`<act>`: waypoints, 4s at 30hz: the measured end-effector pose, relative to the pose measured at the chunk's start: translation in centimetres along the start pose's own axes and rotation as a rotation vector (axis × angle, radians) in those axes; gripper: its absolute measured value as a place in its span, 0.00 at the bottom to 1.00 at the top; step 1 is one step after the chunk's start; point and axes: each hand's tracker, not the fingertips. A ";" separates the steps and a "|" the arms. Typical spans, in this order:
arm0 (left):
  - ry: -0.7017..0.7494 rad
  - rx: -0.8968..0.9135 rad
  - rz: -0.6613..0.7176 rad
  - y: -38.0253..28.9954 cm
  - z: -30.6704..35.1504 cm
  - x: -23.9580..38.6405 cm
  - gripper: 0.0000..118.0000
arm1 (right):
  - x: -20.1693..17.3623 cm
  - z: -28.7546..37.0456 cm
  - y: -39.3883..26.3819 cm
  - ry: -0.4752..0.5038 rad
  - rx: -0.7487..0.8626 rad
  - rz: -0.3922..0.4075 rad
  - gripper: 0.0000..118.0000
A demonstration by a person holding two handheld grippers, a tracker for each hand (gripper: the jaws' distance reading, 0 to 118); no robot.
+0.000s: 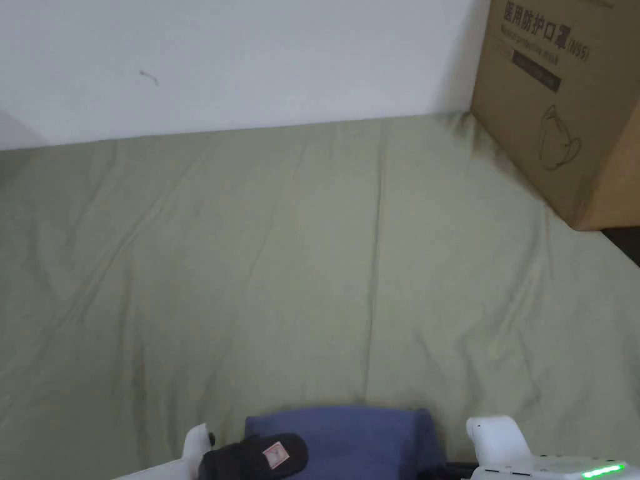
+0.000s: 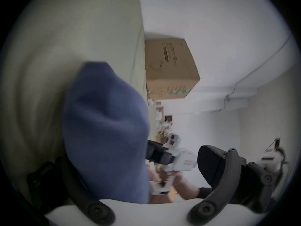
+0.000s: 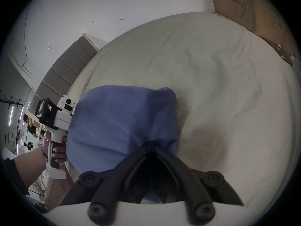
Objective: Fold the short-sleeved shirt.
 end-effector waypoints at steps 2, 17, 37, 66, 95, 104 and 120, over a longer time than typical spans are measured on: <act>0.110 0.017 -0.105 0.2 -0.1 0.0 0.66 | 0.2 0.0 0.0 0.005 0.001 -0.019 0.00; 0.373 0.078 -0.244 1.3 7.7 10.4 0.15 | -3.3 10.2 -0.6 0.051 0.236 -0.062 0.00; 1.637 0.109 -0.401 9.6 33.9 12.8 0.93 | -8.9 14.6 0.9 -0.066 0.233 0.024 0.00; 0.785 0.854 -1.247 -16.1 3.7 37.8 0.02 | -12.9 27.1 2.7 -0.268 1.004 0.213 0.00; 0.839 1.006 -1.295 -21.3 2.0 37.3 1.00 | -11.8 27.9 -0.7 -0.444 1.113 0.225 0.95; 0.892 1.008 -1.186 -20.2 2.4 37.2 1.00 | -12.6 27.4 -0.9 -0.440 1.109 0.265 0.95; 0.908 0.981 -1.238 -19.8 2.9 36.7 1.00 | -13.3 25.9 0.1 -0.446 1.054 0.260 0.95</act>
